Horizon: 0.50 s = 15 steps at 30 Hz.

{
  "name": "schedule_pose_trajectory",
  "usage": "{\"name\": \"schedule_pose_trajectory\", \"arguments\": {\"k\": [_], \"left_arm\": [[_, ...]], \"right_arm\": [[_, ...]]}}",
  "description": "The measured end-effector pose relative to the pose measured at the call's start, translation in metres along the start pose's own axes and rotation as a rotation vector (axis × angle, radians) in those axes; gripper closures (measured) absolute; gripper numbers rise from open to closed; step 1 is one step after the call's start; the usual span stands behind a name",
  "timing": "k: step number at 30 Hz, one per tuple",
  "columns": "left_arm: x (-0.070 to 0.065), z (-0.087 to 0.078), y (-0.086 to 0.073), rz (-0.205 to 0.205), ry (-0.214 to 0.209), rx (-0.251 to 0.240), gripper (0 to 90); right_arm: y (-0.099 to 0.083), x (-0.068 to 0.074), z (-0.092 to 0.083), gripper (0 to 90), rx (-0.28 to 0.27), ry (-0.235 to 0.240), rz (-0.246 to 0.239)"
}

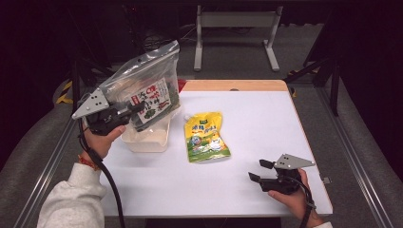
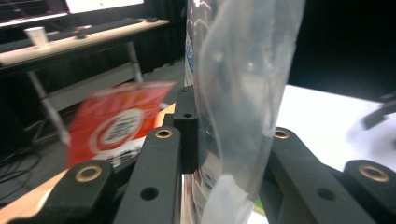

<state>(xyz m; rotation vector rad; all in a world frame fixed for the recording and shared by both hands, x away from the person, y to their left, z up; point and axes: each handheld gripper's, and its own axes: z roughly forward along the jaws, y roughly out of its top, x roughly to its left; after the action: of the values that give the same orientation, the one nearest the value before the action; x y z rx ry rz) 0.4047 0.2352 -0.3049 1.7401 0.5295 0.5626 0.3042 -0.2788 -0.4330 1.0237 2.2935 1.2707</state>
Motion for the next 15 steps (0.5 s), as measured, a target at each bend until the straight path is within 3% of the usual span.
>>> {"name": "schedule_pose_trajectory", "arguments": {"k": [4, 7, 10, 15], "left_arm": [[0.016, 0.004, -0.005, 0.017, 0.019, 0.029, 76.2], [0.025, 0.010, -0.008, 0.050, 0.051, 0.081, 76.2], [0.032, 0.015, -0.014, 0.029, 0.057, 0.103, 76.2], [0.039, 0.022, -0.022, 0.030, 0.055, 0.146, 76.2]], "right_arm": [[-0.002, -0.001, 0.001, 33.9, 0.007, 0.001, 0.002], [-0.003, -0.001, 0.001, 33.8, 0.011, 0.002, 0.004], [-0.004, -0.001, 0.001, 33.7, 0.016, 0.002, 0.006], [-0.006, -0.001, 0.000, 33.5, 0.019, -0.001, 0.010]]}}
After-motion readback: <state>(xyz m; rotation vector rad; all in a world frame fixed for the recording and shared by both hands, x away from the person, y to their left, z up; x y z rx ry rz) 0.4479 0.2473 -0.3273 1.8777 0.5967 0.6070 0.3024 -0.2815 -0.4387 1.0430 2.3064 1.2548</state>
